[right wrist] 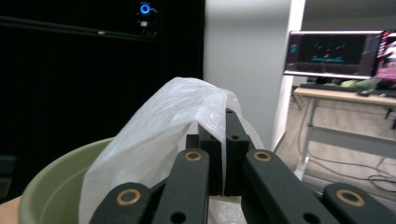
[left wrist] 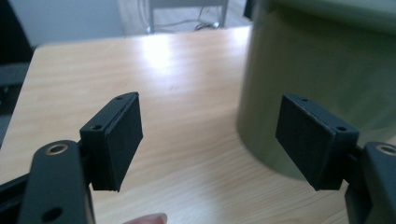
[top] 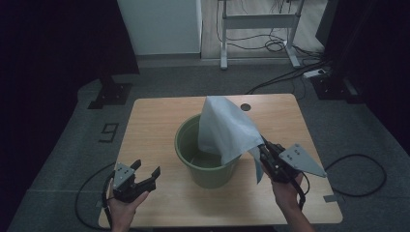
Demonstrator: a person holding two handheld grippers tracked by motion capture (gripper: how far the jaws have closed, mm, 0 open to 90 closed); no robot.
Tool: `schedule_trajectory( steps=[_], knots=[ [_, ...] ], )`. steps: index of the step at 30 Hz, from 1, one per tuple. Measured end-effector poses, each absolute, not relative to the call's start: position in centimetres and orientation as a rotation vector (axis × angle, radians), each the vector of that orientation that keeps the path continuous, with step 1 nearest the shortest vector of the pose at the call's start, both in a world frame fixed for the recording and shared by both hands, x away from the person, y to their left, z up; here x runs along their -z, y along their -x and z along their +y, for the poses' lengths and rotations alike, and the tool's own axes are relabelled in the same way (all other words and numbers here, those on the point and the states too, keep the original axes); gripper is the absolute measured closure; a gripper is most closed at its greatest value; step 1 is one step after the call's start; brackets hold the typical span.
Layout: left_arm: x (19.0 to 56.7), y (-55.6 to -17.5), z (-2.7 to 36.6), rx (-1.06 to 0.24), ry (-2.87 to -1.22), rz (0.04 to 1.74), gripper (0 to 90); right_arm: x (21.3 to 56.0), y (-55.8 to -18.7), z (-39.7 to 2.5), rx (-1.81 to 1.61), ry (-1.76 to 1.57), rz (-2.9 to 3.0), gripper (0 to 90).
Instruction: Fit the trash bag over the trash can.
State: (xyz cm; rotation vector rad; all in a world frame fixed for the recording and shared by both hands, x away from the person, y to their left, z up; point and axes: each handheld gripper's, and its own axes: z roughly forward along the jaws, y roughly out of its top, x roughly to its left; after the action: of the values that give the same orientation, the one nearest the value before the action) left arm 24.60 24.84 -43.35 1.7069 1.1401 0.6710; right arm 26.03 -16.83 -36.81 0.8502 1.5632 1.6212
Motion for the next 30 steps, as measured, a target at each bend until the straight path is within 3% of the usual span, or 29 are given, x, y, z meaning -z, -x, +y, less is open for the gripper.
schedule_trajectory(
  steps=[16, 30],
  knots=[
    [38.5, -23.2, 20.1, -0.597, -1.726, 0.949, 21.1, 37.0, -26.3, -13.2, -1.600, -0.812, 1.718, 87.6],
    [38.2, -23.8, 16.3, -0.633, -1.773, 0.822, 20.2, 37.4, -27.0, -9.7, -1.604, -0.783, 1.860, 87.6]
  ],
)
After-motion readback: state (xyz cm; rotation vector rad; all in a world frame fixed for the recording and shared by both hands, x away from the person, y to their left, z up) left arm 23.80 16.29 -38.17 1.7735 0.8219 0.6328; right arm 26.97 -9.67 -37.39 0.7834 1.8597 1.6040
